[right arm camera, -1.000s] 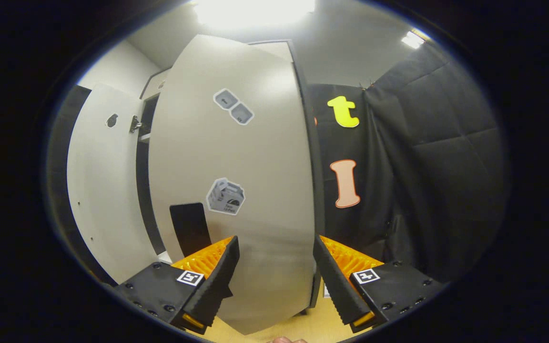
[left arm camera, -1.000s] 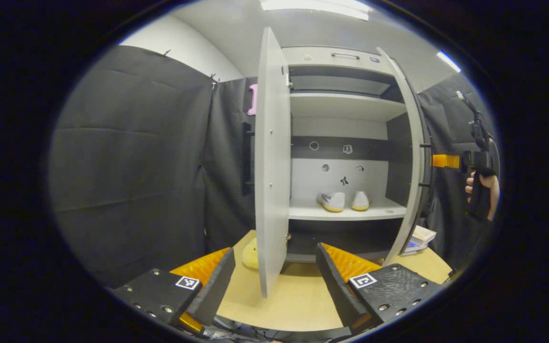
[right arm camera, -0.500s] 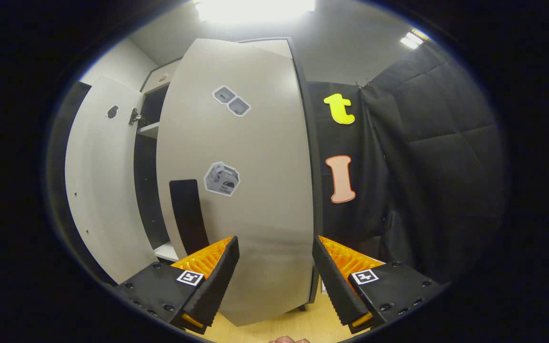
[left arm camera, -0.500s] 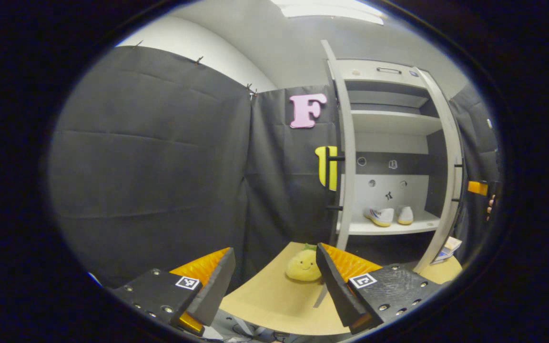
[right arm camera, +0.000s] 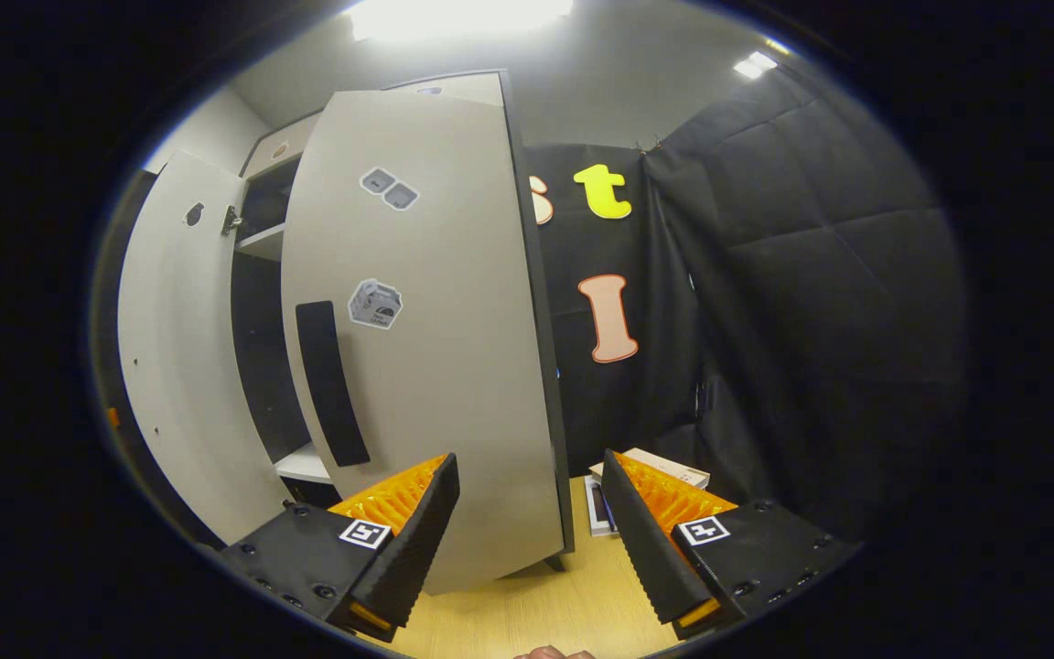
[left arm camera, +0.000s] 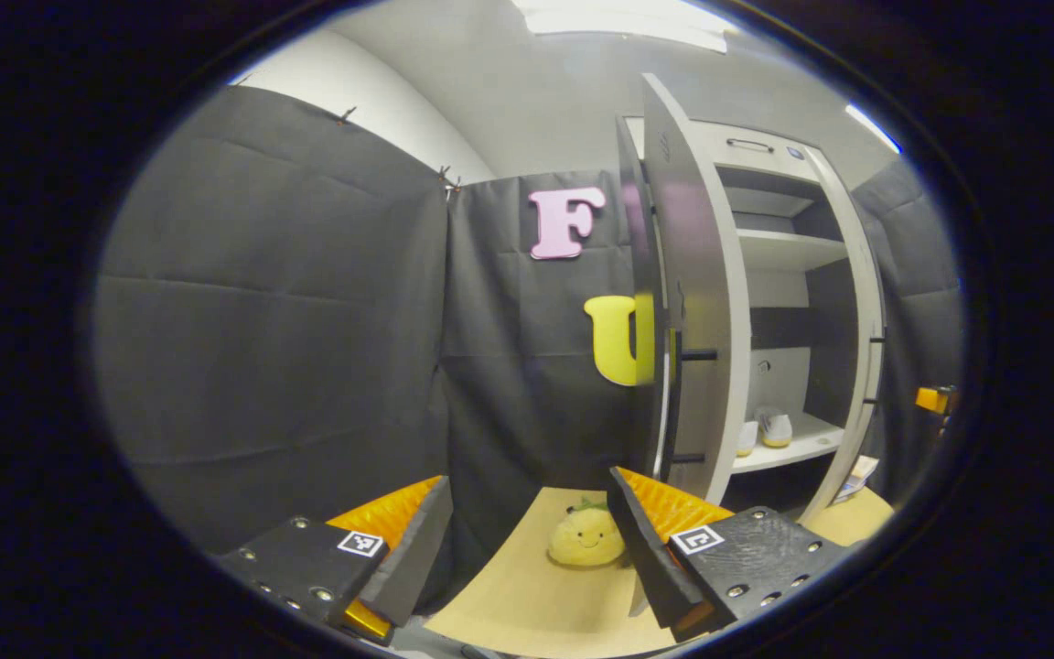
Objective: Grab one shoe with the right hand and put it into the shoe cabinet, grab the other shoe with the left hand and put it into the shoe cabinet; then close the right door with the right hand and the left door with the left hand.
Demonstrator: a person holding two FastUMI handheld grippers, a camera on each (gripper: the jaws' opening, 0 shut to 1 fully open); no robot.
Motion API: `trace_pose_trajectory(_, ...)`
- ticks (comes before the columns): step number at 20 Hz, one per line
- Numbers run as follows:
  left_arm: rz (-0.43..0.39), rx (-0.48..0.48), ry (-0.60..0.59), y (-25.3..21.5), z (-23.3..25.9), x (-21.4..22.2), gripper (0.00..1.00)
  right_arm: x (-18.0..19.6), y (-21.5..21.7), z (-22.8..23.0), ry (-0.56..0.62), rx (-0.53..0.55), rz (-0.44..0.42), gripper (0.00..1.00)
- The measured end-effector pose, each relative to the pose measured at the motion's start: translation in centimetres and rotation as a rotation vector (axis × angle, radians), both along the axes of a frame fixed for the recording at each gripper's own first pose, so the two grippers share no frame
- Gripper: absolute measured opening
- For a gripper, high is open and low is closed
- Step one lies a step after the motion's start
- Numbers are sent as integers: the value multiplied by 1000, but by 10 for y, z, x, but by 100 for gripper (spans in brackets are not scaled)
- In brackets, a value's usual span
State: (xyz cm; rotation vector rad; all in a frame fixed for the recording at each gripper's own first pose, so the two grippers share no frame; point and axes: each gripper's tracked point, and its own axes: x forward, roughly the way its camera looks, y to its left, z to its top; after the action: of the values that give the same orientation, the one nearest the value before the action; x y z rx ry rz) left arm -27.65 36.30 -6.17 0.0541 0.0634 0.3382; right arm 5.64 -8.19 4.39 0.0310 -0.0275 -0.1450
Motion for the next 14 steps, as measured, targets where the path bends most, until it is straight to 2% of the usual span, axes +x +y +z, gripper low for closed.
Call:
trace_pose_trajectory(6, -105, 40, 2, 10, 6, 75, 98, -35, -2, -50, 108, 11, -35, 98)
trace_pose_trajectory(8, -120, 30, 11, 14, 5, 95, 98, -45, -5, -63, 139, 21, -57, 98)
trace_pose_trajectory(12, -232, -18, 3, -6, 5, 127, 96, -56, -11, -81, 184, 11, -89, 98)
trace_pose_trajectory(13, -232, -16, 2, -7, 6, 127, 99, -57, -14, -86, 196, 6, -94, 98)
trace_pose_trajectory(14, -246, -15, -2, -9, 8, 126, 92, -57, -16, -89, 208, 4, -98, 98)
